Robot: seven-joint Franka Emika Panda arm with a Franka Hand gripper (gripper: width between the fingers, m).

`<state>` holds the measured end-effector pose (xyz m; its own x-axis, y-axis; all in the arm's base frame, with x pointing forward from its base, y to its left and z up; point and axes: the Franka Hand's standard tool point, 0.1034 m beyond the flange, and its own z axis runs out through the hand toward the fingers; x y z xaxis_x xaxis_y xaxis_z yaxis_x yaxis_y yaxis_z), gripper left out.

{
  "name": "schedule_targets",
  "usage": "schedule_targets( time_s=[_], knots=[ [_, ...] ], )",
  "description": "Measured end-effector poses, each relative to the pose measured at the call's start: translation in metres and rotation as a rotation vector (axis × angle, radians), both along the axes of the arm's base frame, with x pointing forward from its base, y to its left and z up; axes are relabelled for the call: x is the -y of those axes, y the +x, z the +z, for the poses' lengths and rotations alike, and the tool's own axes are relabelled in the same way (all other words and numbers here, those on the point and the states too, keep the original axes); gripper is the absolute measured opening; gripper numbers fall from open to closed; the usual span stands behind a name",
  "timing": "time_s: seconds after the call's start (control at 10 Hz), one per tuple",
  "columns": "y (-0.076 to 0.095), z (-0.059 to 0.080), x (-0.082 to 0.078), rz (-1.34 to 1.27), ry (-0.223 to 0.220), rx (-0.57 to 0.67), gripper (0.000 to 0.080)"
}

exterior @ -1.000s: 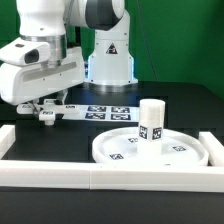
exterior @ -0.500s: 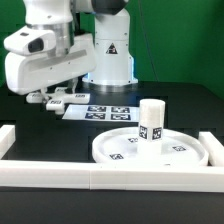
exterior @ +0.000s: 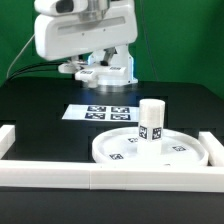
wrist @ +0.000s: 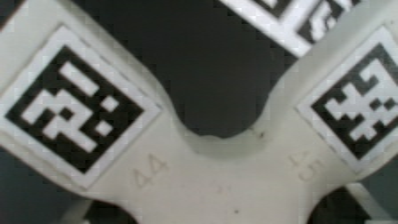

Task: Assemble round table

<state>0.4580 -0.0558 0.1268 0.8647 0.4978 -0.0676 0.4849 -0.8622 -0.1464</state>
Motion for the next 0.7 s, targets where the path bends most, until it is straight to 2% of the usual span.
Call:
schedule_targets(
  time_s=[0.2,0.3,0.7],
  knots=[
    [0.040,0.020,-0.016,-0.054,-0.002,-0.012,0.0446],
    [0.058,0.020,-0.018,-0.045,-0.005,0.000,0.0446],
    [0.062,0.020,-0.018,-0.042,-0.005,0.003,0.0447]
  ],
)
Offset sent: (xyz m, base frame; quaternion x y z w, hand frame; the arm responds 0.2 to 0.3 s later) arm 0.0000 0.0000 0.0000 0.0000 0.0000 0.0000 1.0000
